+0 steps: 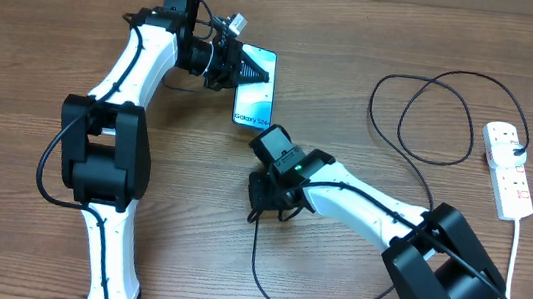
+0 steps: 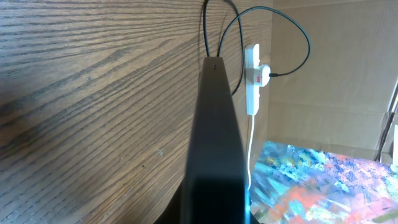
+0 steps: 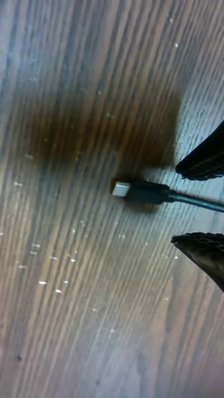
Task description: Plug charger to phone and switch on socket
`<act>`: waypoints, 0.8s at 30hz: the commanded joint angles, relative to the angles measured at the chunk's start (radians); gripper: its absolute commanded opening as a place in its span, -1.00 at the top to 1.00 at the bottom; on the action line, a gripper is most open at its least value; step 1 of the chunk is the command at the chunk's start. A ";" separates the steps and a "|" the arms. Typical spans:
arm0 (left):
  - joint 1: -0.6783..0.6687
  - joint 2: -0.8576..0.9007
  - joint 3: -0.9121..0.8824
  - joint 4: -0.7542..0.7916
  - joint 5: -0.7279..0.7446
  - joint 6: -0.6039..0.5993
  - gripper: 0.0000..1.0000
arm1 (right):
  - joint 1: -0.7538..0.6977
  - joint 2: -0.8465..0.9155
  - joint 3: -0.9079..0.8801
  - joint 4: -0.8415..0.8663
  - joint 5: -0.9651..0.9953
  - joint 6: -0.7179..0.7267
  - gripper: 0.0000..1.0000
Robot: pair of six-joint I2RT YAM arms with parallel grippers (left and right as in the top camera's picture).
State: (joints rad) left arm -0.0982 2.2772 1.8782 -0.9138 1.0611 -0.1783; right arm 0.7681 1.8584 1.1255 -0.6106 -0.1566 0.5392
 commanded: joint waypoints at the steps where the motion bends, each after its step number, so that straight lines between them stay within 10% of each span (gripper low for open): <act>1: -0.006 -0.016 0.006 -0.002 0.024 0.023 0.92 | 0.004 0.003 -0.003 0.014 0.052 0.046 0.51; 24: -0.005 -0.016 0.006 -0.006 0.023 0.044 0.92 | -0.064 0.054 0.061 -0.066 0.082 0.060 0.93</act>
State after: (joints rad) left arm -0.0982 2.2772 1.8782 -0.9184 1.0580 -0.1604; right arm 0.7601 1.8973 1.1374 -0.6273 -0.1059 0.6220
